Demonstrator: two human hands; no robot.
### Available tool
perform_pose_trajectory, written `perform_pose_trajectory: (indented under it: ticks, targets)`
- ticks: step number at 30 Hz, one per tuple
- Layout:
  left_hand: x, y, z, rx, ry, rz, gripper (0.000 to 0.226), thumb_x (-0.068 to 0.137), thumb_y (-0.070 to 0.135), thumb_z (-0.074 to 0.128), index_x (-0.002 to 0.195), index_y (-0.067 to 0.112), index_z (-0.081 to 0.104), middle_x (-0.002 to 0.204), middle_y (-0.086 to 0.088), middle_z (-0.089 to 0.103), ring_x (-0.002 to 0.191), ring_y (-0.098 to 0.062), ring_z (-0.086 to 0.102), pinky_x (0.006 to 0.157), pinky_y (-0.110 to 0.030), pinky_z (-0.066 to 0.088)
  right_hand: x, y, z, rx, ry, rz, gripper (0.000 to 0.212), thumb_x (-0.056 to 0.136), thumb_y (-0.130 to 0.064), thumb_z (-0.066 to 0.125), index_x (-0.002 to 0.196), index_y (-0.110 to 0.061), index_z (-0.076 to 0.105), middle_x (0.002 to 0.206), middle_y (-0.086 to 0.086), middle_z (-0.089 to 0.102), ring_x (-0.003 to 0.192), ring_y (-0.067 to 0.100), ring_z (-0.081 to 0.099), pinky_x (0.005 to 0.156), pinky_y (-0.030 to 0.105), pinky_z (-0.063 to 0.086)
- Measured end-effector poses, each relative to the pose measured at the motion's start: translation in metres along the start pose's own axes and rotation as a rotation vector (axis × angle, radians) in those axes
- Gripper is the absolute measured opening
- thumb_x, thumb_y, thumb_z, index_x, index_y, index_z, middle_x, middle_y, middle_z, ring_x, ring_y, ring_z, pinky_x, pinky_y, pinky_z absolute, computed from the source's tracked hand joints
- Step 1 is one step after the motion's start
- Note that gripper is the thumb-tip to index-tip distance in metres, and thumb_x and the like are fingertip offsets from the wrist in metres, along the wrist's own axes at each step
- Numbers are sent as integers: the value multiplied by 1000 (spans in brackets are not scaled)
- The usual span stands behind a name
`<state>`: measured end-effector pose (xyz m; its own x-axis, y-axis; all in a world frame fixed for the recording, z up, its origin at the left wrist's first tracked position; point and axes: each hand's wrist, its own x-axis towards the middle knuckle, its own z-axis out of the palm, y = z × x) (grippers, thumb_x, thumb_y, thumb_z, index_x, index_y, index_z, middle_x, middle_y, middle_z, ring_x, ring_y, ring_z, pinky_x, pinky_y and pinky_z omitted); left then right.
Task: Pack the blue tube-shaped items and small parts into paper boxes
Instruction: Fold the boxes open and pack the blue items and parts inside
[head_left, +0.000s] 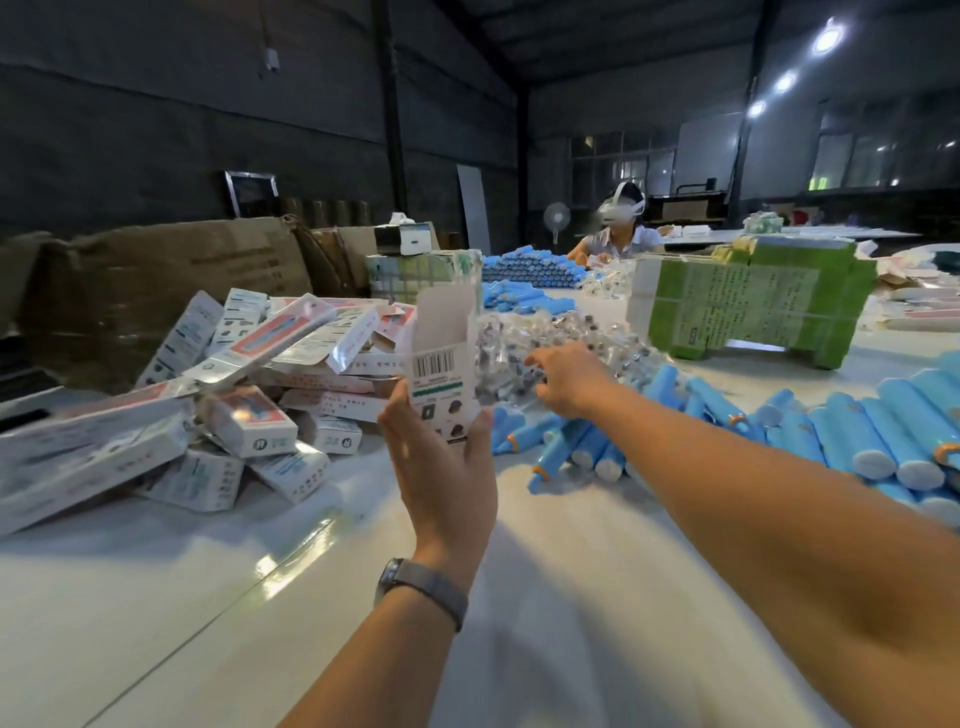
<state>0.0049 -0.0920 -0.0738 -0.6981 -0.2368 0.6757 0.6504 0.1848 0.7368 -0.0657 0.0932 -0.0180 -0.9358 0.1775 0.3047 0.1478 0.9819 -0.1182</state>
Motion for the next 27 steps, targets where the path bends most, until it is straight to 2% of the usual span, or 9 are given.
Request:
perform_pose_trajectory:
  ticks: [2, 5, 9, 12, 15, 18, 21, 24, 27]
  targets:
    - [-1, -3, 1, -1, -17, -5, 69, 84, 14, 78, 139, 9, 36, 131, -4, 42, 109, 2, 38, 82, -6, 42, 20, -14, 11, -111, -65, -49, 51, 92, -8, 51, 138, -32, 49, 133, 5, 57, 118, 30, 55, 82, 39, 51]
    - [-2, -6, 4, 17, -37, 28, 69, 85, 12, 78, 139, 9, 35, 126, 4, 36, 104, 8, 34, 75, 6, 38, 42, -30, 27, -192, 39, -72, 46, 90, -3, 55, 128, -28, 54, 121, 4, 57, 113, 29, 56, 75, 40, 50]
    - [-4, -7, 4, 4, -73, 46, 68, 86, 13, 76, 136, 23, 30, 126, 9, 36, 109, 3, 40, 73, 8, 36, 53, -36, 41, -176, 191, -69, 14, 93, -6, 55, 88, -18, 56, 96, 6, 66, 79, 26, 58, 63, 33, 42]
    - [-3, -8, 3, -8, -91, 48, 65, 87, 17, 75, 128, 36, 27, 127, 11, 38, 114, -4, 45, 79, 1, 39, 53, -28, 46, -125, 254, -99, 14, 88, 3, 59, 93, -10, 62, 85, 6, 64, 74, 25, 57, 64, 34, 43]
    - [-4, -7, 4, -15, -91, 52, 65, 87, 19, 75, 126, 39, 26, 126, 12, 37, 113, -3, 45, 84, -15, 48, 49, -23, 35, 98, 308, -88, 23, 87, 6, 56, 104, -8, 65, 92, 9, 69, 81, 25, 63, 73, 33, 53]
    - [-4, -7, 4, -13, -81, 63, 67, 86, 17, 76, 125, 40, 27, 123, 13, 36, 107, 5, 41, 78, 0, 39, 32, -23, 9, 326, 443, -79, 24, 89, 3, 56, 107, -7, 68, 93, 8, 71, 79, 19, 62, 77, 28, 53]
    - [-7, -6, 8, -58, -107, 52, 68, 85, 14, 77, 124, 42, 28, 121, 17, 35, 107, 5, 40, 76, 3, 40, -4, -21, -29, 574, 600, -103, 18, 85, 0, 61, 90, -12, 72, 76, -1, 69, 65, 9, 60, 66, 23, 51]
    - [-11, -2, 11, -67, -128, 98, 68, 85, 9, 76, 125, 39, 29, 118, 23, 34, 112, -6, 47, 81, -13, 49, -56, -14, -77, 904, 685, -123, 28, 78, 5, 62, 74, -23, 63, 62, -6, 59, 50, 3, 49, 50, 19, 42]
    - [-8, 0, 9, -52, -115, 116, 70, 80, -1, 74, 123, 34, 31, 121, 9, 40, 112, -26, 54, 82, -39, 59, -109, -8, -119, 1166, 784, -152, 30, 75, 10, 59, 73, -20, 62, 65, -3, 59, 54, 8, 49, 48, 22, 41]
